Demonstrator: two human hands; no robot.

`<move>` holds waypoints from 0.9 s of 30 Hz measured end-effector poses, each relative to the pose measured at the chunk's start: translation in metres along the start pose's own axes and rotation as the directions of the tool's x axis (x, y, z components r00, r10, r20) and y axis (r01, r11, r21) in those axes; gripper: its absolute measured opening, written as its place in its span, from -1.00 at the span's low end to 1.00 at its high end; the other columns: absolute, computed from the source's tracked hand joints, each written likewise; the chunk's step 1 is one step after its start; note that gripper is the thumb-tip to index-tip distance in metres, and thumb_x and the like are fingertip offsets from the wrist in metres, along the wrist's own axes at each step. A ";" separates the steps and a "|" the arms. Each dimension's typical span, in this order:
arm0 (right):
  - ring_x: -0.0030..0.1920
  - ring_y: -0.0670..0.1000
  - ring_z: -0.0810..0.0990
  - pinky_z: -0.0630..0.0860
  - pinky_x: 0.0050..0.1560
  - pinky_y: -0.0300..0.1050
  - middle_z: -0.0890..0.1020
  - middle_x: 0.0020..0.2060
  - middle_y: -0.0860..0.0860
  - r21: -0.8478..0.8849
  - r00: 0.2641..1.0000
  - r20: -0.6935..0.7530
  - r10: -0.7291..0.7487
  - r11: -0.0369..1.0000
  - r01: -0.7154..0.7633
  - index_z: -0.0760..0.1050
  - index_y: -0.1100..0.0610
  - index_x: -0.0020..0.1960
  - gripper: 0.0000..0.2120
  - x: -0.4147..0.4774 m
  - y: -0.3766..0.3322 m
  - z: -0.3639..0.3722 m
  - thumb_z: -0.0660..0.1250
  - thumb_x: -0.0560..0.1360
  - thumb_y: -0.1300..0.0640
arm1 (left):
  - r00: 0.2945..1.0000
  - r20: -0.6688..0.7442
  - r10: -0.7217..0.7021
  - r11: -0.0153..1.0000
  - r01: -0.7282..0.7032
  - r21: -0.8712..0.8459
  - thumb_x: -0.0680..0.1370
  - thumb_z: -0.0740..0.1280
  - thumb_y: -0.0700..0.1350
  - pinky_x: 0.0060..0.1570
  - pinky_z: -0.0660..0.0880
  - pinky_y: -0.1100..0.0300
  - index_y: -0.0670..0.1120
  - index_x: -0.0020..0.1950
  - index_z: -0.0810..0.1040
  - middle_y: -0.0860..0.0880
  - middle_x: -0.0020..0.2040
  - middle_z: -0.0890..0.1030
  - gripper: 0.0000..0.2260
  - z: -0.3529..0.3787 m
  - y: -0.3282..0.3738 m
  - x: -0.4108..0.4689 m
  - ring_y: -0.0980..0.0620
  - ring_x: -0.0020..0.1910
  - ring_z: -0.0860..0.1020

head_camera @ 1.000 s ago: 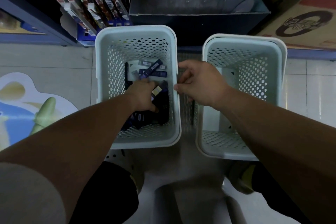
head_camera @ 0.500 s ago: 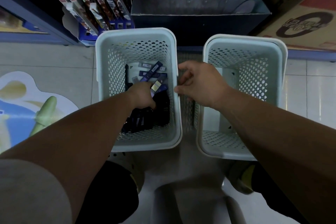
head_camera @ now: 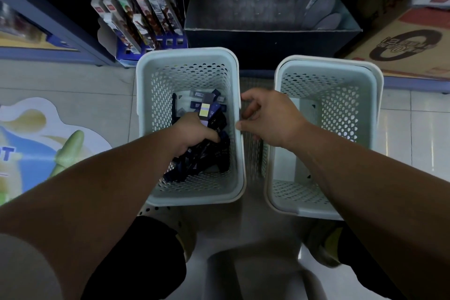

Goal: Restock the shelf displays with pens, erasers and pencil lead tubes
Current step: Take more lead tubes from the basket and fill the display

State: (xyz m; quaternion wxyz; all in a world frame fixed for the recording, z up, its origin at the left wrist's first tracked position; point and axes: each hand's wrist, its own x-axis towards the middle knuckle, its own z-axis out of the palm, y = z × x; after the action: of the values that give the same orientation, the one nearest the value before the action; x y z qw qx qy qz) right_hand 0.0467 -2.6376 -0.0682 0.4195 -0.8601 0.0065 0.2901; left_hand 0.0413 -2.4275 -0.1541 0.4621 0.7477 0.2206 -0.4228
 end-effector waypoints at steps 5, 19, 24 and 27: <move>-0.19 -0.09 0.63 0.63 0.00 0.00 0.65 -0.13 -0.10 -0.062 1.000 -0.015 0.004 0.998 -0.005 0.52 0.04 0.32 -0.48 -0.004 -0.006 -0.001 0.59 0.41 0.11 | 0.998 0.019 0.063 0.998 -0.063 -0.008 0.26 0.60 -0.28 -0.16 0.57 0.13 -0.13 -0.19 0.66 -0.06 -0.27 0.70 -0.79 -0.025 0.022 -0.040 -0.08 -0.22 0.66; -0.12 0.04 0.67 0.63 -0.07 -0.13 0.68 -0.12 0.03 0.002 0.994 -0.046 0.097 0.995 -0.097 0.61 0.10 0.18 -0.73 0.011 -0.056 0.066 0.45 0.48 0.20 | 0.990 -0.103 0.095 0.952 -0.121 -0.282 0.46 0.47 -0.33 -0.31 0.48 0.12 -0.10 -0.09 0.58 -0.07 -0.32 0.56 -0.83 -0.131 0.003 -0.134 0.00 -0.34 0.54; 0.10 0.16 0.60 0.57 0.12 -0.03 0.61 0.06 0.17 0.072 0.922 0.073 0.381 0.920 -0.386 0.55 0.28 0.17 -0.73 0.029 -0.045 0.126 0.42 0.53 0.16 | 0.992 -0.095 0.083 0.895 -0.116 -0.430 0.48 0.45 -0.32 -0.28 0.47 0.10 -0.11 -0.03 0.57 -0.05 -0.31 0.55 -0.84 -0.124 -0.027 -0.132 -0.01 -0.32 0.55; 0.21 0.18 0.58 0.52 0.23 0.02 0.59 0.20 0.17 0.009 0.851 0.074 0.520 0.853 -0.522 0.48 0.28 0.33 -0.68 0.026 -0.033 0.157 0.29 0.63 0.18 | 0.991 -0.112 0.074 0.853 -0.121 -0.508 0.48 0.44 -0.33 -0.28 0.45 0.15 -0.07 -0.14 0.55 -0.01 -0.37 0.55 -0.82 -0.114 -0.044 -0.130 0.02 -0.37 0.55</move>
State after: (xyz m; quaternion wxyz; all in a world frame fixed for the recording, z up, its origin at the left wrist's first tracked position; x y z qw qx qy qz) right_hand -0.0007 -2.4964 -0.1335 0.3375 -0.8096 0.2291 0.4221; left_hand -0.0124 -2.2988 -0.0432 0.6552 0.6257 0.3071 -0.2912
